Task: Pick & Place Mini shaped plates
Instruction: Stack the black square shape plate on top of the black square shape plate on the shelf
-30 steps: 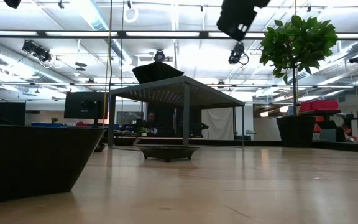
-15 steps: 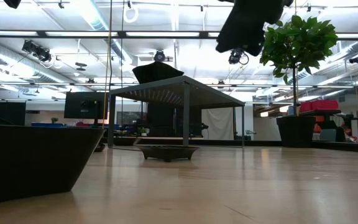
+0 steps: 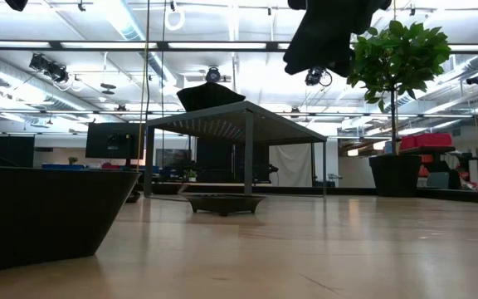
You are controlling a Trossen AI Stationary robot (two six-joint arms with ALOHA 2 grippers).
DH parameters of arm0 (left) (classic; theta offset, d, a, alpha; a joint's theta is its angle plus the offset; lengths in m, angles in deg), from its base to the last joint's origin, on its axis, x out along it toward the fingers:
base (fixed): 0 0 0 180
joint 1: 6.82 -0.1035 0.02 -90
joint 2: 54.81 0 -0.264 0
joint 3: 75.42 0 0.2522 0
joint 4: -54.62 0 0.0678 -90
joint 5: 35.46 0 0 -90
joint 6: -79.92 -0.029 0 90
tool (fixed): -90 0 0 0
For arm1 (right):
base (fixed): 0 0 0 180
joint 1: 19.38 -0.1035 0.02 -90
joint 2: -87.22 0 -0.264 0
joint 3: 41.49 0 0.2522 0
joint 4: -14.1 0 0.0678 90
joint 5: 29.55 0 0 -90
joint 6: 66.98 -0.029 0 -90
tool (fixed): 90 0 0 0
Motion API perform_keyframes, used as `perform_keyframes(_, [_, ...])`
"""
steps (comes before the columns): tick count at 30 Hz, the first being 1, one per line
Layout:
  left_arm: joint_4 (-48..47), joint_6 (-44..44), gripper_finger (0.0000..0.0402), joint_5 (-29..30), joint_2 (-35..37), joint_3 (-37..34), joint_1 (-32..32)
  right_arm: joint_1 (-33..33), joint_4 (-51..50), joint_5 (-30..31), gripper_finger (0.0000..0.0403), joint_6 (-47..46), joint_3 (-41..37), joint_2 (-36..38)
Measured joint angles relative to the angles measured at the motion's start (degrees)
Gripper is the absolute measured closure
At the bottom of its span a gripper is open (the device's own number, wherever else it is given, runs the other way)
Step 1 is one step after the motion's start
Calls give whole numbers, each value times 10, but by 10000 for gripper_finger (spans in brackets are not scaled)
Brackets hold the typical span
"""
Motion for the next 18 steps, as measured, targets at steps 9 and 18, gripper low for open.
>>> perform_keyframes(9, [0, 0, 396, 0, 0, 0, 0, 0, 125, -21, 299, -70, -69, 0])
perform_keyframes(18, [0, 0, 396, 0, 0, 0, 0, 10, 147, -32, 258, -114, -105, -19])
